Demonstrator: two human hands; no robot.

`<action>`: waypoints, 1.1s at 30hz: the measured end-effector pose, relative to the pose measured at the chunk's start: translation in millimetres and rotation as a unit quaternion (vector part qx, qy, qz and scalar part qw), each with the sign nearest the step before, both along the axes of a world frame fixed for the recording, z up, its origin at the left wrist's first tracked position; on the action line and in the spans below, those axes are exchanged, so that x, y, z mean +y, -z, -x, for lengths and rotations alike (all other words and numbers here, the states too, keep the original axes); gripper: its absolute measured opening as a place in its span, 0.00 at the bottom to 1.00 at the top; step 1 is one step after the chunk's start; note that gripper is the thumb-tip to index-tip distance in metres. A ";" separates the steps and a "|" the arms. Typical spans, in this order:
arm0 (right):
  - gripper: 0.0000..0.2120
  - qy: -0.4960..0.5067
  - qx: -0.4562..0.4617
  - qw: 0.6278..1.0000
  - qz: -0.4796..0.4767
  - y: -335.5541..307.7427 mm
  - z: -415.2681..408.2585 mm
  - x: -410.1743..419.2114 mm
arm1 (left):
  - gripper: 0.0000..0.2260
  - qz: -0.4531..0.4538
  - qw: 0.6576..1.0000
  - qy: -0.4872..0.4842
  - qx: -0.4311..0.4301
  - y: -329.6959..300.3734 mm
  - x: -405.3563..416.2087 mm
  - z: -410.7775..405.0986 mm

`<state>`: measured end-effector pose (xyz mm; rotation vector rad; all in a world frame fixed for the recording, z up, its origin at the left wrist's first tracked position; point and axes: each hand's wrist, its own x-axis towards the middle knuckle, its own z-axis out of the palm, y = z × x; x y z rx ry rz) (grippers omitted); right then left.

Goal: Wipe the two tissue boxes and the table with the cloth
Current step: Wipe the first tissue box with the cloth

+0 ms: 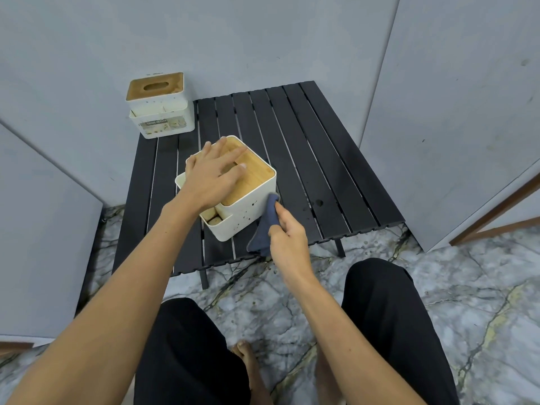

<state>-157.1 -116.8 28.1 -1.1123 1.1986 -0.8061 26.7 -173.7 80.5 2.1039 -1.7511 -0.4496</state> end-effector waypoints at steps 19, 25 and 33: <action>0.28 0.030 -0.003 0.999 0.014 -2.5 0.2 -11.8 | 0.30 0.046 0.997 0.034 -0.047 12.2 6.4 -17.9; 0.28 0.049 -0.029 0.998 0.000 2.9 -5.2 -7.6 | 0.27 0.070 0.996 0.034 -0.042 16.2 9.9 -14.1; 0.32 0.062 -0.054 0.996 0.025 5.8 -7.2 -4.5 | 0.27 0.067 0.995 -0.020 -0.074 17.6 8.9 -2.2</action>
